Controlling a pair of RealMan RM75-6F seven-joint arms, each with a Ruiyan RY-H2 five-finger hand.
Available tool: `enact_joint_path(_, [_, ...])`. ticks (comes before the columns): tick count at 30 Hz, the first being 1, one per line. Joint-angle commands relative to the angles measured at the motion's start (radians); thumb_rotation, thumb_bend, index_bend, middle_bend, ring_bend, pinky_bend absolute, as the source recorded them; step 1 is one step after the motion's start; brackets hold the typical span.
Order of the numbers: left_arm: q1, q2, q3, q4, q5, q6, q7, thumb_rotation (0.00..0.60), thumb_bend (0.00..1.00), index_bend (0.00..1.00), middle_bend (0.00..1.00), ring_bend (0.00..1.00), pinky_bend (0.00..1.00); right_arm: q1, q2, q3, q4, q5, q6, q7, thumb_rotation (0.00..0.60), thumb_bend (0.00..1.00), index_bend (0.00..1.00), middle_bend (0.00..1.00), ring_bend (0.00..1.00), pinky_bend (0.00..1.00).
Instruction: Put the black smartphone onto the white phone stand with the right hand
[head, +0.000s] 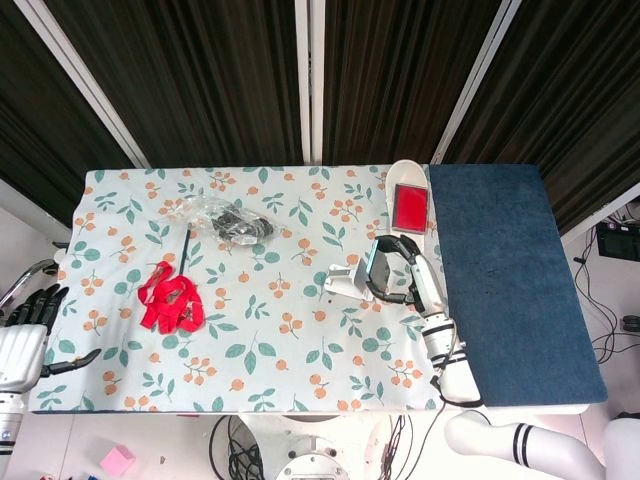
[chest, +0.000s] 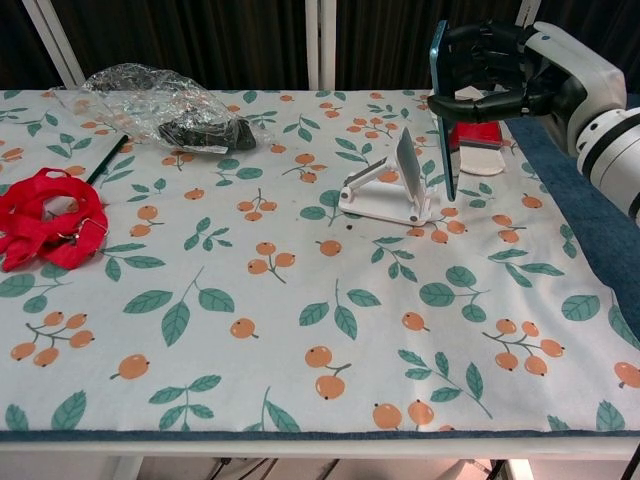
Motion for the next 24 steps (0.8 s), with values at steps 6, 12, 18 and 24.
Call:
enact_joint_path(6, [0.003,0.006,0.000,0.008,-0.006,-0.003,-0.013,0.246,0.02,0.05,0.05,0.05,0.17,0.011,-0.037,0.016,0.020,0.017,-0.018,0.008,0.600,0.33,0.70,0.40,0.47,0.07])
enact_joint_path(12, [0.006,0.008,0.001,0.014,-0.004,-0.001,-0.025,0.244,0.02,0.05,0.05,0.05,0.17,0.013,-0.052,0.023,0.035,0.029,-0.024,-0.005,0.600,0.33,0.70,0.40,0.47,0.07])
enact_joint_path(18, [0.007,0.013,0.001,0.014,0.000,0.003,-0.027,0.249,0.02,0.05,0.05,0.05,0.17,0.016,-0.064,0.027,0.056,0.025,-0.033,-0.001,0.600,0.33,0.70,0.40,0.47,0.07])
enact_joint_path(24, [0.006,0.015,0.001,0.010,0.002,0.002,-0.024,0.259,0.02,0.05,0.05,0.05,0.17,0.022,-0.074,0.036,0.070,0.039,-0.052,0.000,0.600,0.33,0.70,0.39,0.47,0.07])
